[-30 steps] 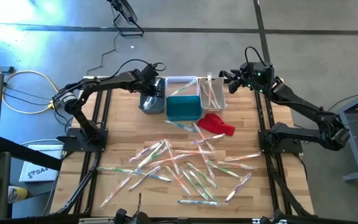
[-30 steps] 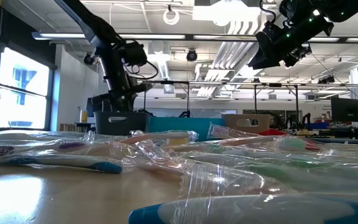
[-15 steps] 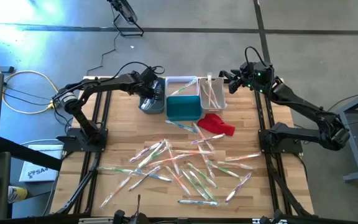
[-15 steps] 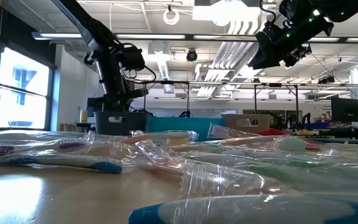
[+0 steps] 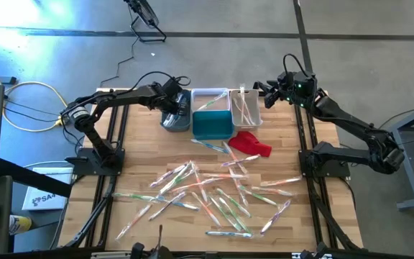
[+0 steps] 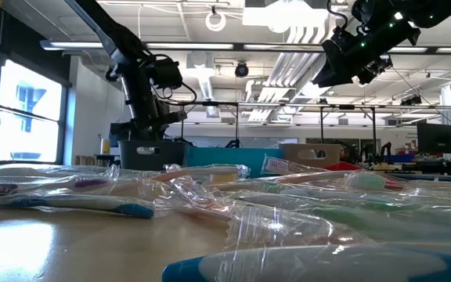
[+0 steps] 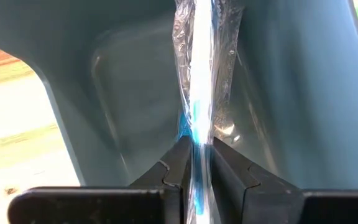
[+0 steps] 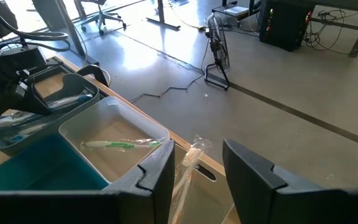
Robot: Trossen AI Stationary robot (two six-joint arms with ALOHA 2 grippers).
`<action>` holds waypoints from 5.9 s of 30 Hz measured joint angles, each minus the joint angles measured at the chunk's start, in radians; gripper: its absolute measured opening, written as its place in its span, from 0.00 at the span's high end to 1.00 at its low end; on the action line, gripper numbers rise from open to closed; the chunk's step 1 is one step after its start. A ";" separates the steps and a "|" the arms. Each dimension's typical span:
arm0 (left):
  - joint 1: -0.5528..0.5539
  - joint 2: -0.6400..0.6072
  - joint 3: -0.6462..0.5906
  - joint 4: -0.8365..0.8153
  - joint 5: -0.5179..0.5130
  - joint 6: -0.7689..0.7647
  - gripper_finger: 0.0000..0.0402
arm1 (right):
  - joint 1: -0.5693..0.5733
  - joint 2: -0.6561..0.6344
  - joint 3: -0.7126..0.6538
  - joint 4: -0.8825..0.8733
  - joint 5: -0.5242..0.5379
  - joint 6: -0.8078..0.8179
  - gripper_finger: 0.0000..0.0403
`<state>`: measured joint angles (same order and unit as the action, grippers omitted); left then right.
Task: Pick & Place Toothbrushes
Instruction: Put the blue toothbrush into the gray bin, then put the top blue toothbrush into the gray bin
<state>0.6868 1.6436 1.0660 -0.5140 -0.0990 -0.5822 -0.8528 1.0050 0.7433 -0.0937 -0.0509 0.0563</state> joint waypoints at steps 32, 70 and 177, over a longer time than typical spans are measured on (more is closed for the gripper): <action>0.000 0.000 0.000 0.028 0.011 -0.025 0.60 | 0.000 0.000 0.000 0.000 0.000 0.000 0.68; 0.000 -0.174 0.000 0.170 0.016 0.046 0.60 | 0.000 0.000 0.000 0.000 0.000 0.000 0.68; -0.419 -0.336 0.001 0.274 -0.015 0.394 0.60 | 0.612 0.000 0.000 0.129 0.352 0.303 0.82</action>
<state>0.2681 1.3071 1.0668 -0.2405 -0.1139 -0.1883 -0.2408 1.0050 0.7429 0.0358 0.3013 0.3588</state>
